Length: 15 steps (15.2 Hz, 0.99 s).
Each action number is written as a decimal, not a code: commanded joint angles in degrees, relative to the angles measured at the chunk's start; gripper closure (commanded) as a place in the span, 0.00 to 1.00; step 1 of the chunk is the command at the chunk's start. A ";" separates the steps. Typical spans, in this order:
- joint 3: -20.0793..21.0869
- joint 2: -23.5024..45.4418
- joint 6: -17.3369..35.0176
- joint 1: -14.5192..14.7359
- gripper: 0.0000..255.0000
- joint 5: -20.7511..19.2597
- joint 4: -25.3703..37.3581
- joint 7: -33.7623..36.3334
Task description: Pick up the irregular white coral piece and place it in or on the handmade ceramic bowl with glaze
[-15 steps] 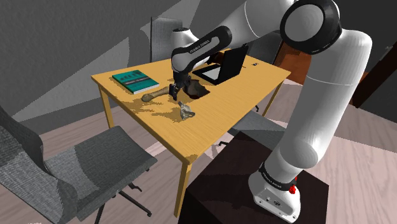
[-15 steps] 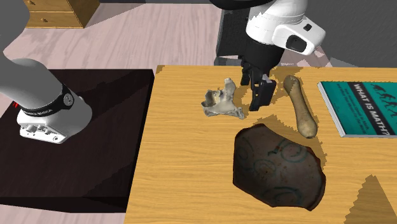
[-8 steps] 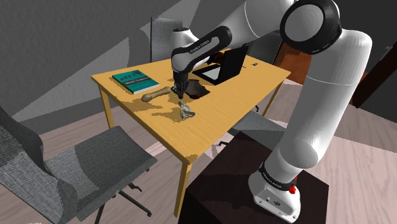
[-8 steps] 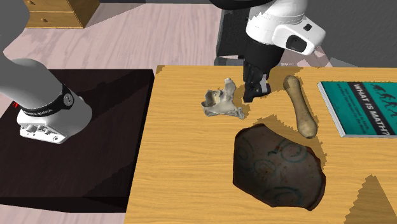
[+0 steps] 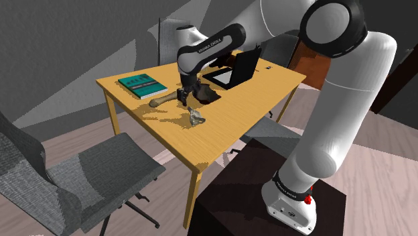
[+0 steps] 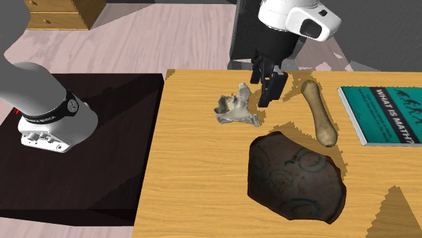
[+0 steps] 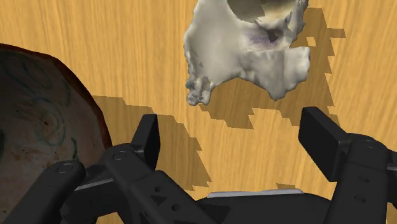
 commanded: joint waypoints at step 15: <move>1.42 0.32 -7.14 3.27 0.00 -2.09 -1.00 7.02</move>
